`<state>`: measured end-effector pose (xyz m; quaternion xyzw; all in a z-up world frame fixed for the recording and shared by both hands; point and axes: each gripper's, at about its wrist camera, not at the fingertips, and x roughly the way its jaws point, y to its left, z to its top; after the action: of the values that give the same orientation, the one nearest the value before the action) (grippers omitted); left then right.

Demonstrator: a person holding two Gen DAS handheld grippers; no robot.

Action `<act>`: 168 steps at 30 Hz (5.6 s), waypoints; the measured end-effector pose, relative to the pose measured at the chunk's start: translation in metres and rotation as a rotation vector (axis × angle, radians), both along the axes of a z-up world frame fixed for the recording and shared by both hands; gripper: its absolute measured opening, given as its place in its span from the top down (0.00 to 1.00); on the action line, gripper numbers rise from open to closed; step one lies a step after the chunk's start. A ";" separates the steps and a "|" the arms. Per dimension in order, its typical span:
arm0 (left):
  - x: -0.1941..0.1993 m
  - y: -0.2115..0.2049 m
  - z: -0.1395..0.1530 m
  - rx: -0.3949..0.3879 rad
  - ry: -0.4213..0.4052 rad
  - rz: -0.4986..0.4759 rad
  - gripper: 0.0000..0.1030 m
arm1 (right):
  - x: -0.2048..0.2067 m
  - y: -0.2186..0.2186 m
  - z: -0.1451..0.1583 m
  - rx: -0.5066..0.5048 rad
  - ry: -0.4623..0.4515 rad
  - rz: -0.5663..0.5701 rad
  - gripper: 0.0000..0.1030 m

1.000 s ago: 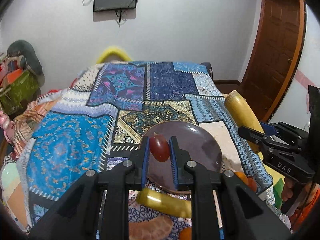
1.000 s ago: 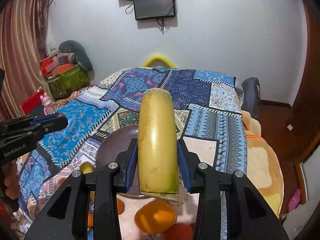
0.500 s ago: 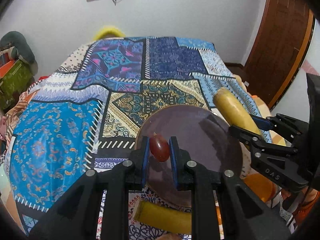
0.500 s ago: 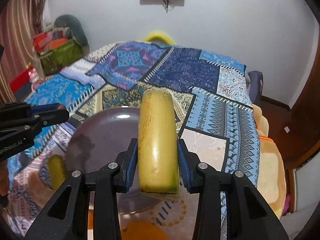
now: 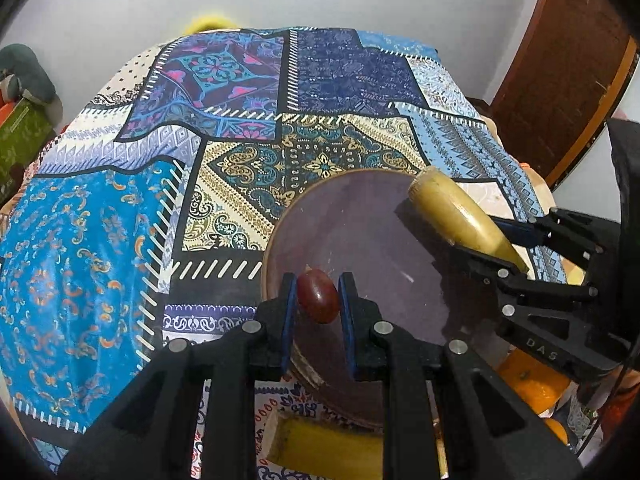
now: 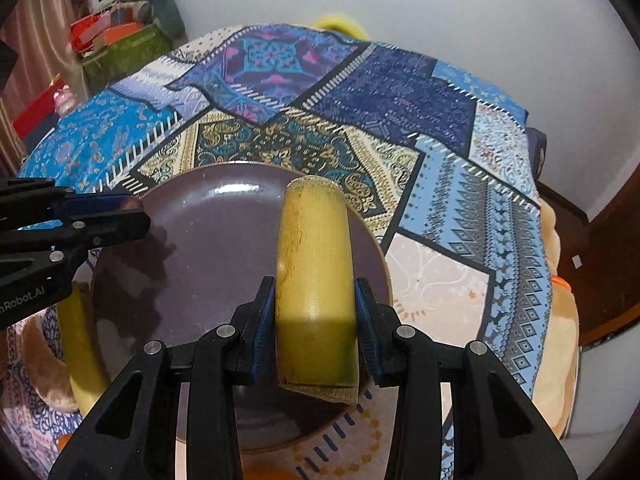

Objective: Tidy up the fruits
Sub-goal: 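Lift and carry the date and yellow cylinder over the brown plate with both grippers, then open both grippers to set the date and cylinder on the plate, then grasp a large orange with the right gripper while the left moves toward the pomelo segment, then grasp the pink pomelo segment with the left gripper while the right holds the orange, then carry the pomelo and orange onto the brown plate and open both grippers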

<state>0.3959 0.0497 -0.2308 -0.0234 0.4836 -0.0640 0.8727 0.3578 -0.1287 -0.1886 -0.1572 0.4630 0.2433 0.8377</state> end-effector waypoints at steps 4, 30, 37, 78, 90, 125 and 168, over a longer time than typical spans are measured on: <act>0.001 -0.001 -0.003 -0.005 0.013 -0.008 0.70 | 0.003 0.005 -0.004 -0.043 0.010 0.019 0.66; -0.082 0.020 0.071 0.028 -0.125 0.054 0.45 | -0.060 -0.034 0.074 0.091 -0.125 -0.079 0.34; -0.126 0.025 0.081 0.027 -0.136 0.053 0.42 | -0.105 -0.051 0.088 0.111 -0.174 -0.117 0.33; -0.135 0.013 -0.032 0.120 0.073 -0.156 0.08 | -0.173 -0.064 -0.008 0.181 0.142 -0.252 0.37; -0.167 0.014 -0.024 0.095 0.086 -0.104 0.13 | -0.173 -0.068 -0.005 0.222 0.135 -0.252 0.46; -0.191 0.017 -0.019 0.280 0.088 -0.176 0.04 | -0.164 -0.070 0.018 0.291 0.069 -0.212 0.46; -0.121 0.016 0.069 -0.015 -0.156 0.021 0.56 | -0.103 -0.042 0.068 0.263 -0.117 -0.126 0.46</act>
<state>0.2749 0.0659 -0.1620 -0.0299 0.4134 -0.0601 0.9081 0.2551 -0.1710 -0.1209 -0.0305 0.3863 0.2392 0.8903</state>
